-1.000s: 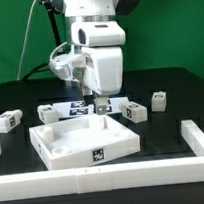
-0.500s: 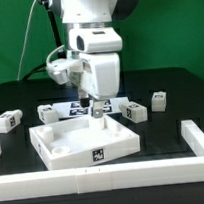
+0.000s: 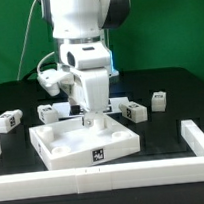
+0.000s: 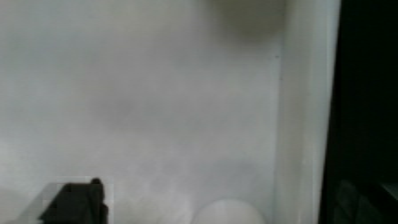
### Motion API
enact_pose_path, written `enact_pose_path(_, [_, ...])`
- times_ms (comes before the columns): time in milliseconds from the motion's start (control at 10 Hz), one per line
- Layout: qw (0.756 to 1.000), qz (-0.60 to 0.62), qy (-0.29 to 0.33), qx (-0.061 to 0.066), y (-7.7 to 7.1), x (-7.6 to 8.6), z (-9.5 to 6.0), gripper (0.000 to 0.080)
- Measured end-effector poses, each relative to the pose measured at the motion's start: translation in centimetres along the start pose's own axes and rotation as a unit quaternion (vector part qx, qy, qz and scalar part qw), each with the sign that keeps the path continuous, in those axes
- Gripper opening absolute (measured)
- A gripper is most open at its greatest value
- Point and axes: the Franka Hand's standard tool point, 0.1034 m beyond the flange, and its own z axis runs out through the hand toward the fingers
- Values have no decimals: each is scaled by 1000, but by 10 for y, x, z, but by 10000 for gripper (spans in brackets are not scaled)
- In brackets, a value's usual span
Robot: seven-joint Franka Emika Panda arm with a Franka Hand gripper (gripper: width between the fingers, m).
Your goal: Assemble one leg
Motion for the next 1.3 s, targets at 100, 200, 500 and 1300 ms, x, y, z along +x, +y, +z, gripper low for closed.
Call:
enact_pose_path(100, [1000, -3, 3, 5, -2, -1, 7, 650])
enact_pose_path(200, [1000, 0, 6, 9, -5, -3, 13, 650])
enact_pose_path(500, [1000, 10, 6, 11, -7, -6, 14, 650])
enact_pose_path(1300, [1000, 15, 5, 8, -7, -6, 14, 59])
